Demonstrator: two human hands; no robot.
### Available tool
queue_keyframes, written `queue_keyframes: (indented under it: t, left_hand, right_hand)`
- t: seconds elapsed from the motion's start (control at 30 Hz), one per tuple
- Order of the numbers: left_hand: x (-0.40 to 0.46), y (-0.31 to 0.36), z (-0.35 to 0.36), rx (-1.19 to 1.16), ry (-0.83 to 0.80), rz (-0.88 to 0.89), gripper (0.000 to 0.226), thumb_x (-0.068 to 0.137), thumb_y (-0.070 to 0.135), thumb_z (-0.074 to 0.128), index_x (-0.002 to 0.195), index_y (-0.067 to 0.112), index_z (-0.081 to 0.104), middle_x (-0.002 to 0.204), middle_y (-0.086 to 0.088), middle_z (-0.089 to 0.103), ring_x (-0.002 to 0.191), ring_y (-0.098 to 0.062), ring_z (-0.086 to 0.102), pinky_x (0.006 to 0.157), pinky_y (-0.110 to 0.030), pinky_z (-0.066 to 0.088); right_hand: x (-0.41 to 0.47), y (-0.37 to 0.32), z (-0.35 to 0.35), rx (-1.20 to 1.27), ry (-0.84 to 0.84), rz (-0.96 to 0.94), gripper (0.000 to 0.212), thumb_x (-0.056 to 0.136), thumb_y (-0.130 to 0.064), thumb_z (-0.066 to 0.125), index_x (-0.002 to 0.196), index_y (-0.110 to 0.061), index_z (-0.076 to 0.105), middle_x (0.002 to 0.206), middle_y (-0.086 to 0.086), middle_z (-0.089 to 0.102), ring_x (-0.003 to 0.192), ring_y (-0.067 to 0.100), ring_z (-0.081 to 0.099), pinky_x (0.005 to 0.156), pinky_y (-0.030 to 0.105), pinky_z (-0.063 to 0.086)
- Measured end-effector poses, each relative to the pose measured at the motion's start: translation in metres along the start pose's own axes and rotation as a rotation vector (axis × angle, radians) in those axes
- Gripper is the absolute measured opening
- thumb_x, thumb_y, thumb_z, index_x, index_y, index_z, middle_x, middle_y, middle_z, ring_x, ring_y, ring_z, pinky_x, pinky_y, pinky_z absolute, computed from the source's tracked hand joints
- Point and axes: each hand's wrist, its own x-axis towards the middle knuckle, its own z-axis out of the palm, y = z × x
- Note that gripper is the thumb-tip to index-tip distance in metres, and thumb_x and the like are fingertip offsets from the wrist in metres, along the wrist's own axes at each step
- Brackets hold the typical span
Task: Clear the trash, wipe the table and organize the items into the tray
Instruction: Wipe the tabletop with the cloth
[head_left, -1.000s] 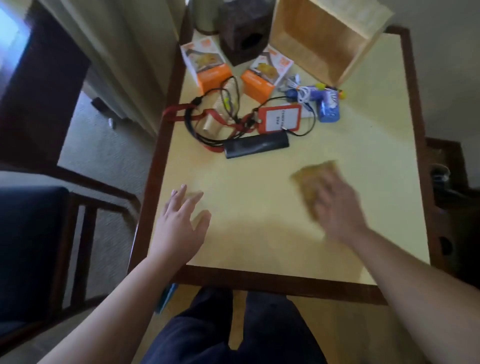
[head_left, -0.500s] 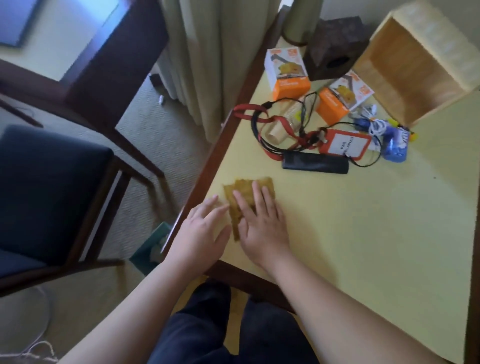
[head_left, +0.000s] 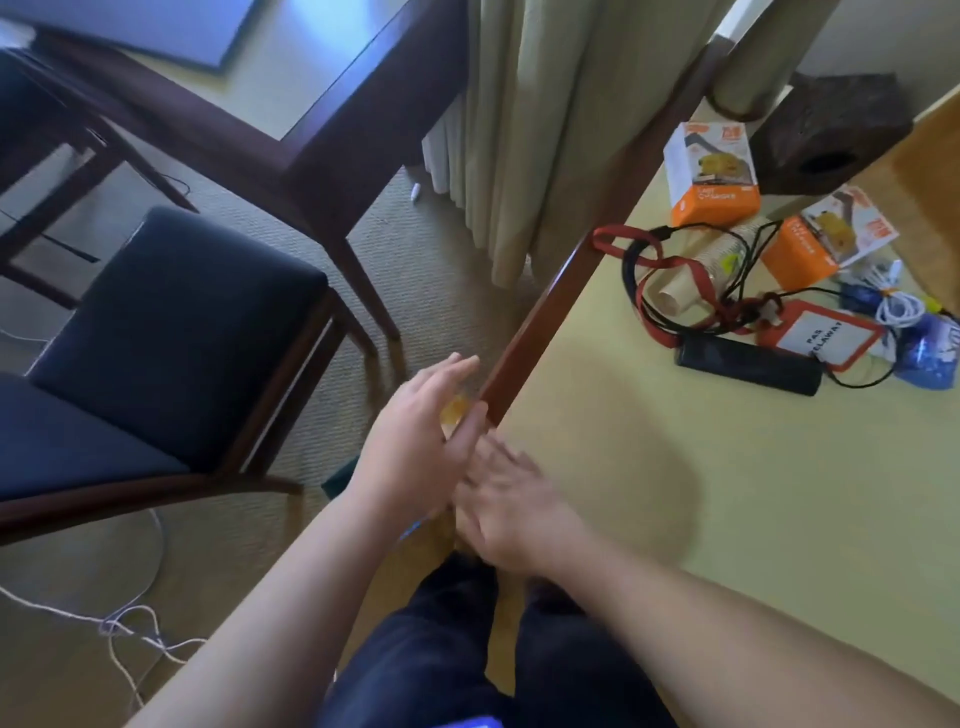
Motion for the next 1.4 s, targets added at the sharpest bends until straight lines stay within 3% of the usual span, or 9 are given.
queue_keyframes:
  t: [0.1, 0.33, 0.53, 0.7, 0.87, 0.97, 1.1, 1.27, 1.4]
  left_hand:
    - [0.003, -0.001, -0.013, 0.015, 0.020, 0.002, 0.051, 0.101, 0.035, 0.066, 0.150, 0.028, 0.054, 0.153, 0.007, 0.055, 0.142, -0.010, 0.048, 0.119, -0.035, 0.039]
    - [0.003, 0.009, -0.012, -0.004, 0.028, -0.032, 0.051, 0.101, 0.040, 0.064, 0.150, 0.033, 0.053, 0.146, 0.008, 0.060, 0.135, -0.011, 0.053, 0.114, -0.037, 0.044]
    - [0.005, 0.027, 0.009, 0.006, -0.016, 0.004, 0.049, 0.101, 0.036, 0.065, 0.149, 0.030, 0.055, 0.142, 0.011, 0.061, 0.131, -0.005, 0.052, 0.105, -0.018, 0.036]
    - [0.012, 0.049, 0.035, 0.037, -0.056, 0.004, 0.049, 0.103, 0.040, 0.061, 0.150, 0.032, 0.052, 0.142, 0.014, 0.059, 0.130, -0.001, 0.049, 0.102, -0.018, 0.032]
    - [0.016, 0.066, 0.081, 0.153, -0.231, 0.021, 0.051, 0.104, 0.044, 0.056, 0.153, 0.037, 0.046, 0.157, 0.014, 0.047, 0.146, -0.013, 0.039, 0.113, -0.029, 0.030]
    - [0.012, 0.073, 0.107, 0.225, -0.283, 0.063, 0.052, 0.105, 0.043, 0.054, 0.155, 0.037, 0.043, 0.164, 0.013, 0.037, 0.151, -0.015, 0.031, 0.120, -0.034, 0.027]
    - [0.004, 0.087, 0.147, 0.262, -0.291, 0.029, 0.051, 0.105, 0.044, 0.051, 0.155, 0.038, 0.042, 0.172, 0.007, 0.022, 0.159, -0.021, 0.013, 0.126, -0.046, 0.022]
    - [0.002, 0.108, 0.197, 0.377, -0.188, 0.005, 0.056, 0.106, 0.056, 0.041, 0.158, 0.038, 0.037, 0.176, -0.001, 0.004, 0.162, -0.023, -0.005, 0.130, -0.052, -0.002]
    - [0.004, 0.130, 0.235, 0.474, -0.178, 0.008, 0.068, 0.102, 0.073, 0.025, 0.163, 0.044, 0.017, 0.175, -0.001, -0.012, 0.160, -0.025, -0.019, 0.127, -0.055, -0.013]
  right_hand:
    - [-0.011, 0.036, -0.005, -0.128, -0.041, -0.195, 0.063, 0.103, -0.047, 0.031, 0.159, -0.049, 0.002, 0.172, -0.006, -0.006, 0.158, 0.014, -0.014, 0.125, 0.032, -0.010]
    - [0.031, 0.098, -0.048, -0.039, 0.229, 0.614, 0.060, 0.107, -0.042, 0.017, 0.160, -0.043, -0.013, 0.173, 0.001, -0.015, 0.159, 0.023, -0.013, 0.129, 0.050, 0.007]
    - [-0.071, 0.064, -0.011, -0.099, -0.063, -0.001, 0.062, 0.102, -0.046, 0.022, 0.157, -0.058, -0.004, 0.167, -0.016, -0.028, 0.154, 0.008, -0.021, 0.124, 0.036, -0.007]
    - [-0.086, 0.109, -0.021, 0.060, 0.232, 0.660, 0.061, 0.106, -0.038, 0.022, 0.161, -0.047, -0.003, 0.174, -0.006, -0.011, 0.160, 0.020, -0.010, 0.128, 0.052, 0.012]
    - [-0.172, 0.105, 0.014, -0.064, -0.010, 0.000, 0.057, 0.103, -0.044, 0.028, 0.158, -0.053, 0.015, 0.172, -0.016, -0.013, 0.159, 0.012, -0.012, 0.127, 0.043, 0.004]
    - [-0.229, 0.188, 0.009, -0.042, 0.207, 0.452, 0.057, 0.101, -0.040, 0.029, 0.158, -0.043, 0.028, 0.174, -0.005, 0.010, 0.159, 0.025, 0.014, 0.118, 0.057, 0.030]
    - [-0.210, 0.185, -0.006, 0.169, 0.435, 1.036, 0.063, 0.098, -0.036, 0.023, 0.161, -0.040, 0.017, 0.174, 0.003, 0.006, 0.159, 0.029, 0.010, 0.122, 0.058, 0.025]
    - [-0.265, 0.107, 0.044, 0.037, 0.093, 0.259, 0.064, 0.100, -0.039, 0.037, 0.159, -0.054, 0.016, 0.174, -0.007, -0.008, 0.160, 0.019, -0.010, 0.127, 0.043, 0.001]
    - [-0.349, 0.209, 0.047, -0.018, 0.197, 0.436, 0.061, 0.090, -0.036, 0.047, 0.150, -0.043, 0.040, 0.173, -0.002, 0.019, 0.159, 0.025, 0.015, 0.118, 0.054, 0.029]
